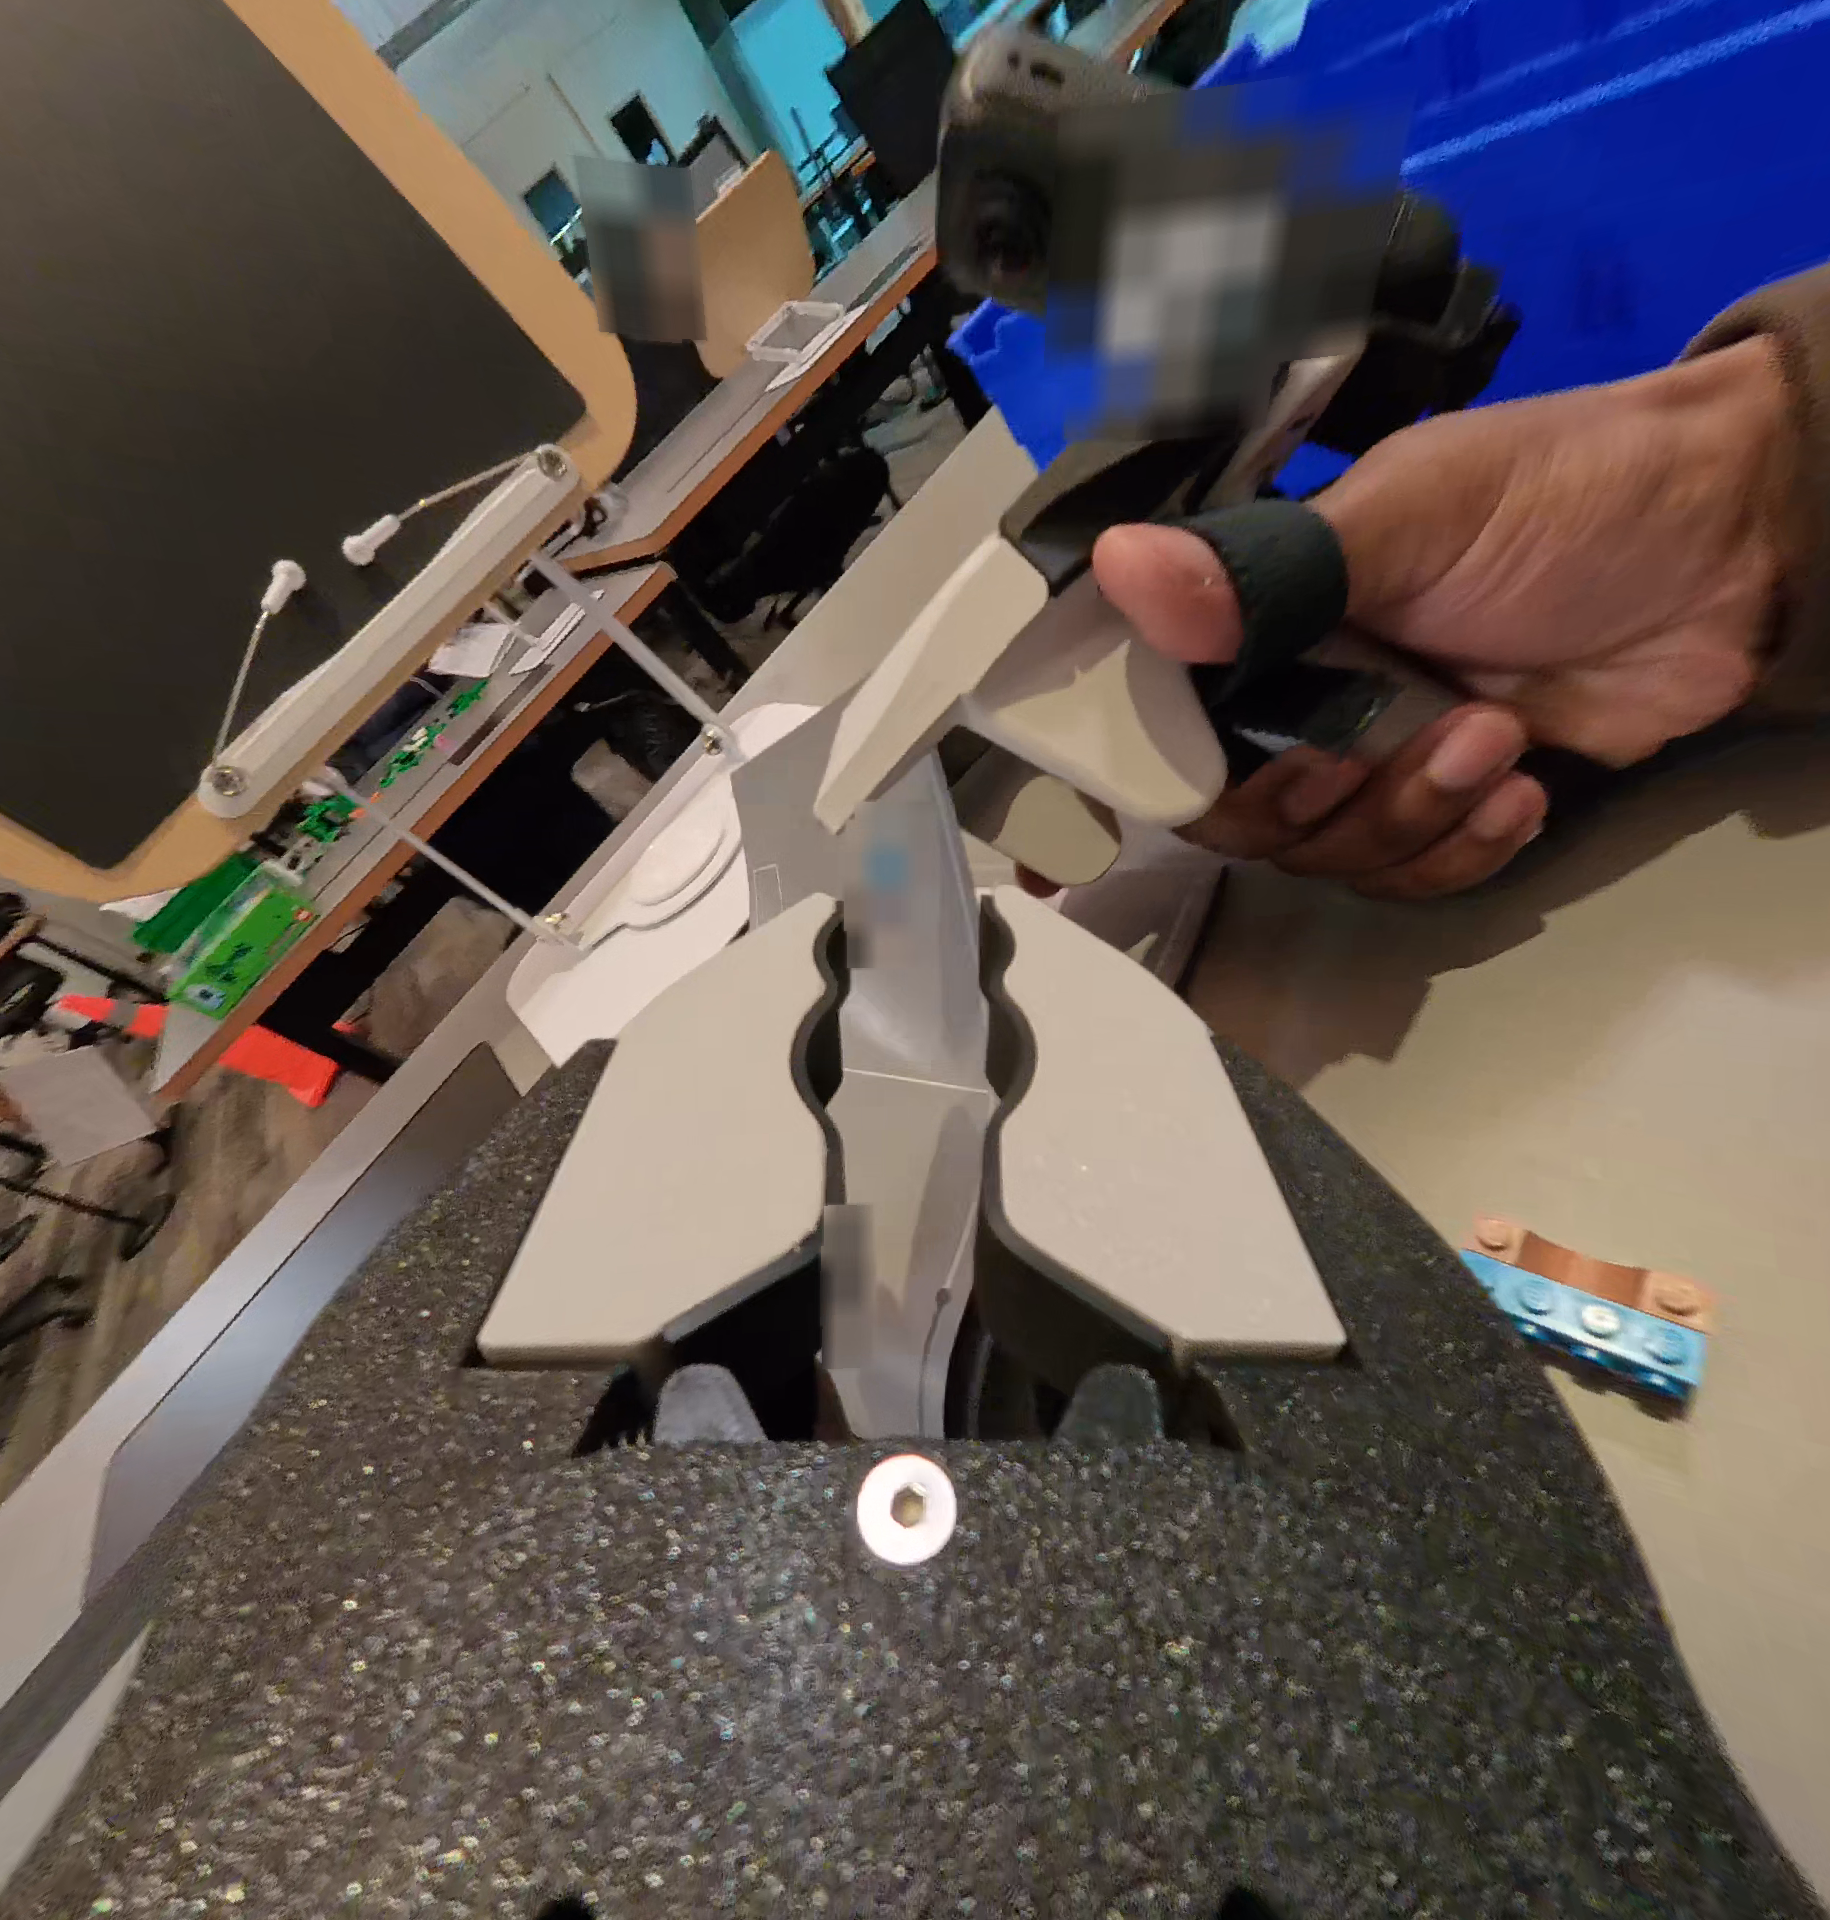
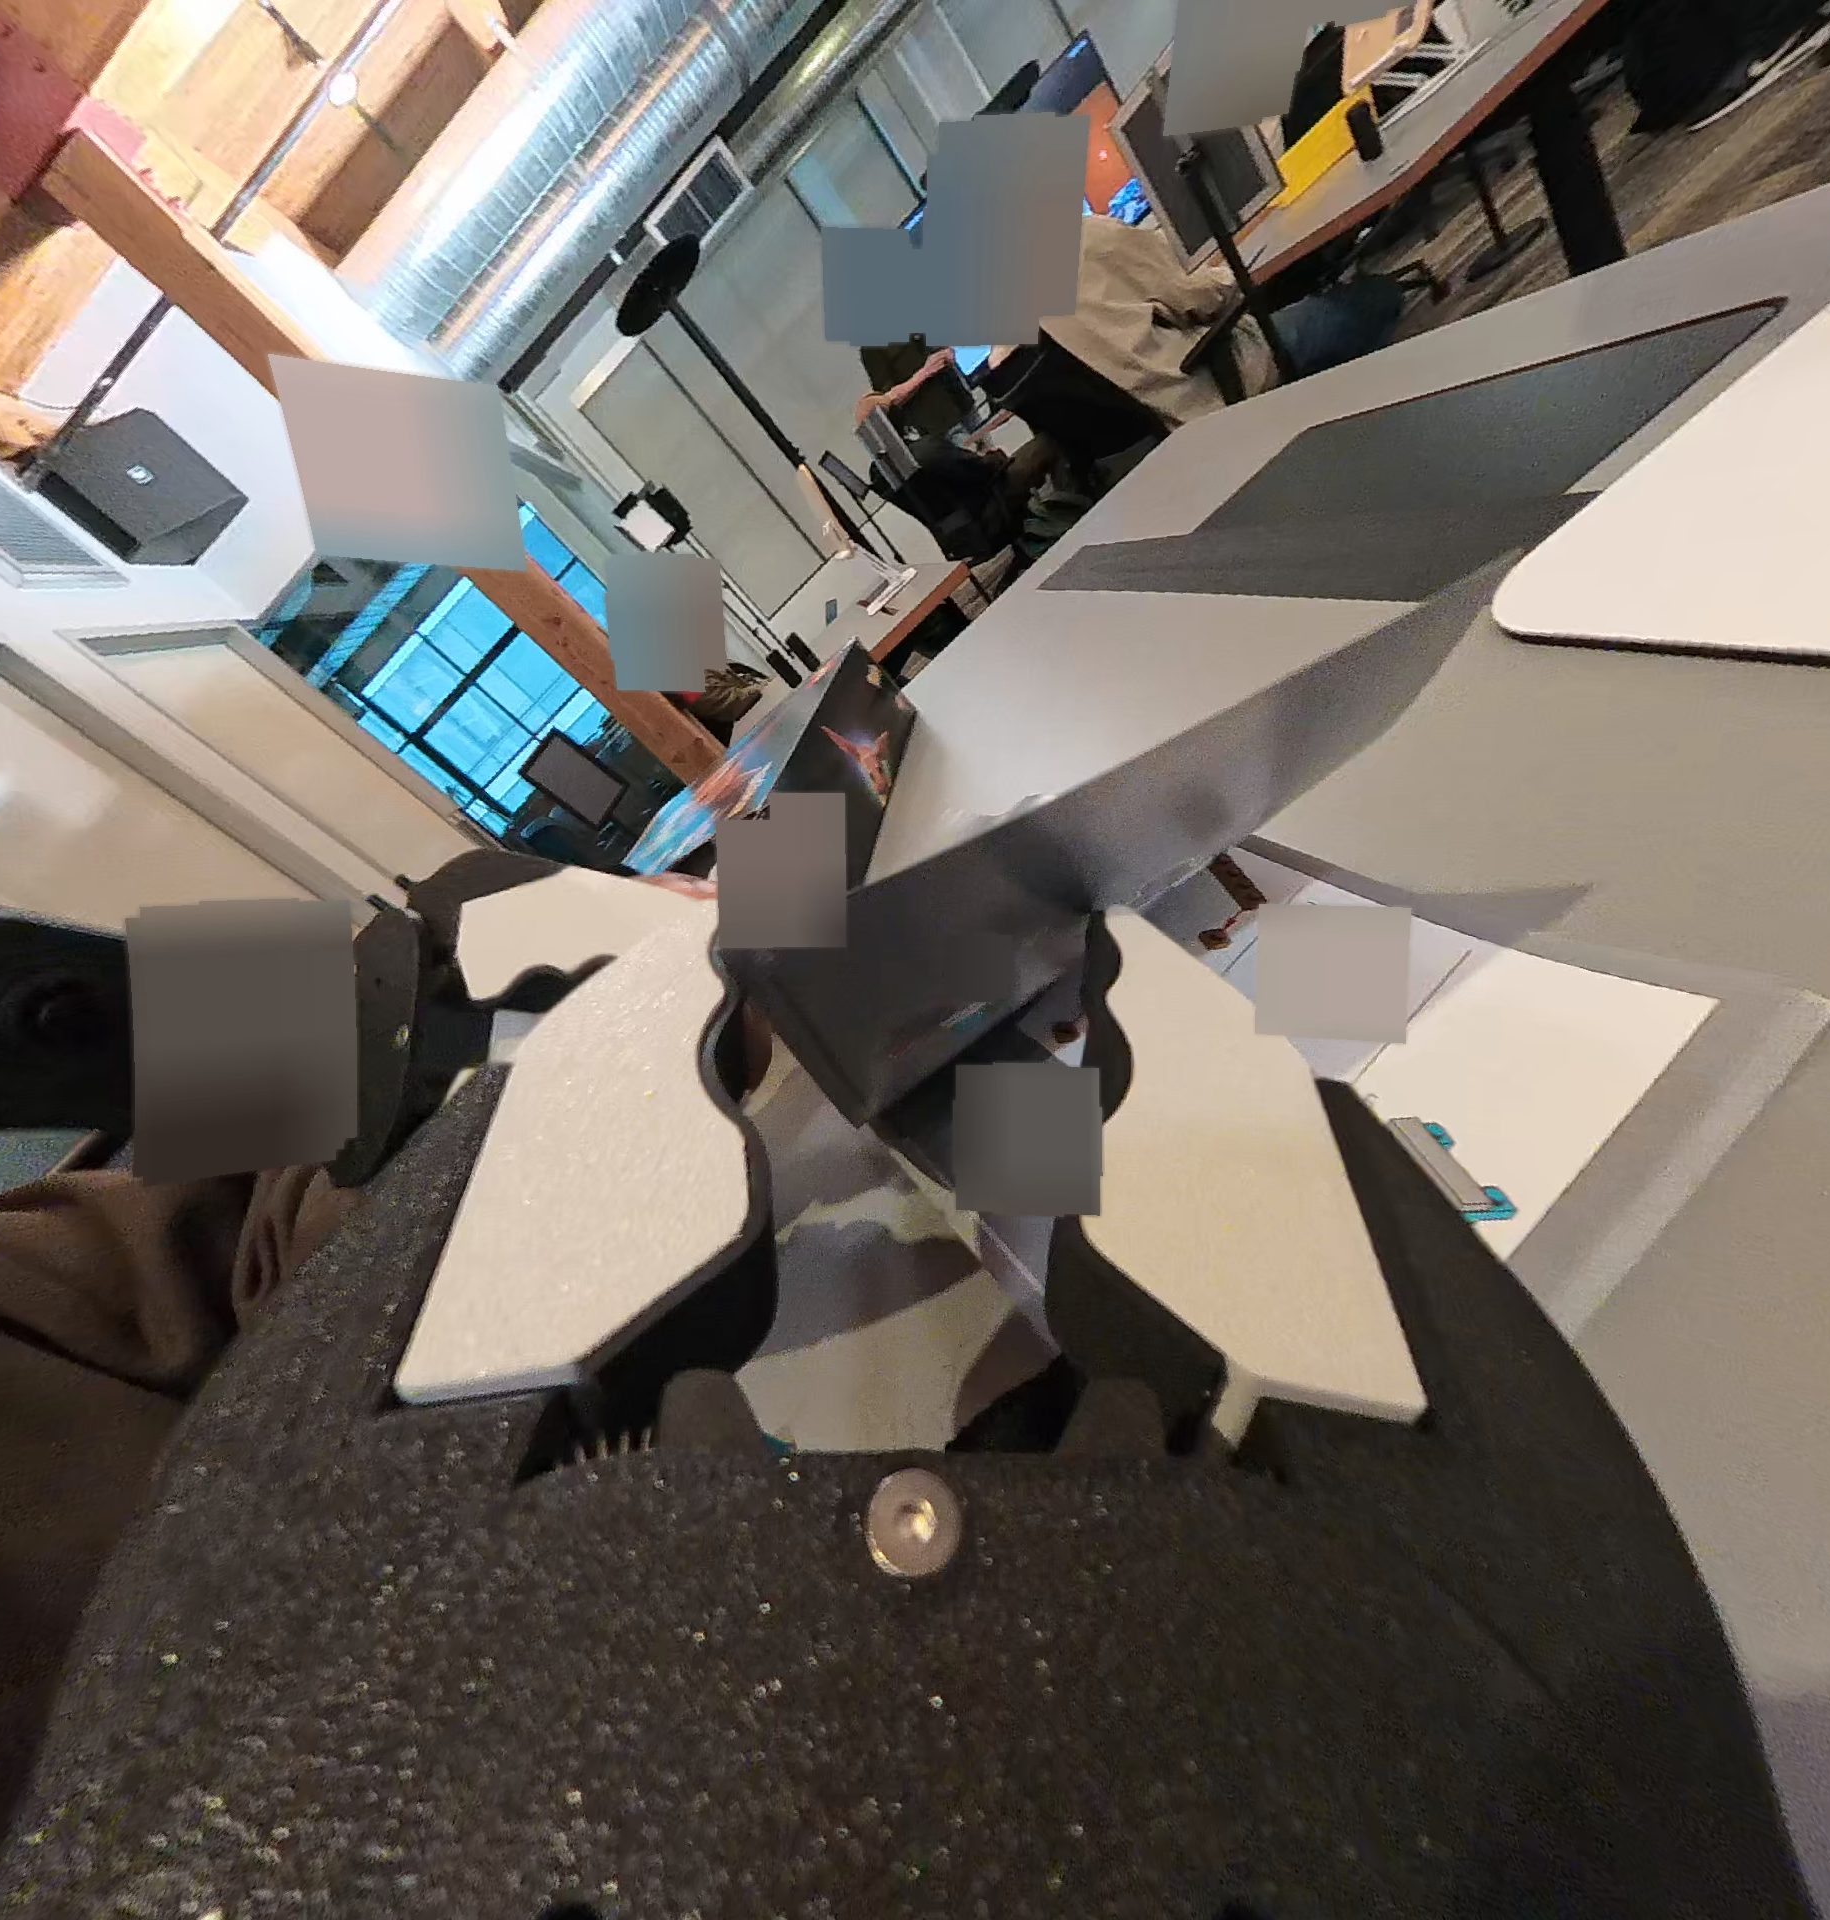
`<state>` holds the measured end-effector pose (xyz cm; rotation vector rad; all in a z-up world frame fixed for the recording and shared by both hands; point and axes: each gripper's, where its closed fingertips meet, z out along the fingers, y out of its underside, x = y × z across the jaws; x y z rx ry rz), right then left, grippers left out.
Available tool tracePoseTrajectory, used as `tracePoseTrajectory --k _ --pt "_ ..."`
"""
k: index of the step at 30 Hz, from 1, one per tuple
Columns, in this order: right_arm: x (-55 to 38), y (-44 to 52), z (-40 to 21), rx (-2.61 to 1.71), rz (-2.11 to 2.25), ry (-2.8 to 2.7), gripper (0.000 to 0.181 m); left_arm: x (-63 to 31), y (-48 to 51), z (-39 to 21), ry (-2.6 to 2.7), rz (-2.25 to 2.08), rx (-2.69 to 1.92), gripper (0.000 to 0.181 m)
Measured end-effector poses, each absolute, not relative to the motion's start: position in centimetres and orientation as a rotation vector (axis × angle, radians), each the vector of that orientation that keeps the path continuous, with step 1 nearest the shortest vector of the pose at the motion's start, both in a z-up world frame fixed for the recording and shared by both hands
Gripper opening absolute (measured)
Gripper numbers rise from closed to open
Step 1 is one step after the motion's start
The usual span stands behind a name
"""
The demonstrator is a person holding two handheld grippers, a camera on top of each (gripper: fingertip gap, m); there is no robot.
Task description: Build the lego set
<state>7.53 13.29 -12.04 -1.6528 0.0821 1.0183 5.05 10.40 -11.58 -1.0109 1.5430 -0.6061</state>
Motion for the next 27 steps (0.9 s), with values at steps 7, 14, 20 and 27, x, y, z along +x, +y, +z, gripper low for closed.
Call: tracePoseTrajectory --k 7,14,20,27 --pt "7.1 12.6 -11.2 -1.594 1.073 0.03 0.058 4.9 10.8 -11.1 1.63 -0.833 -1.072 0.038" --pt "7.0 12.5 -10.8 -1.562 1.093 0.008 0.054 6.6 12.0 -11.5 1.689 -0.925 -1.113 0.045" --pt "6.9 12.8 -10.7 -1.556 1.097 -0.018 0.053 6.7 12.1 -11.9 1.699 -0.947 -1.126 0.047" --pt "6.9 12.7 -10.7 -1.561 1.068 -0.018 0.052 6.9 12.6 -11.8 1.612 -0.959 -1.145 0.047"
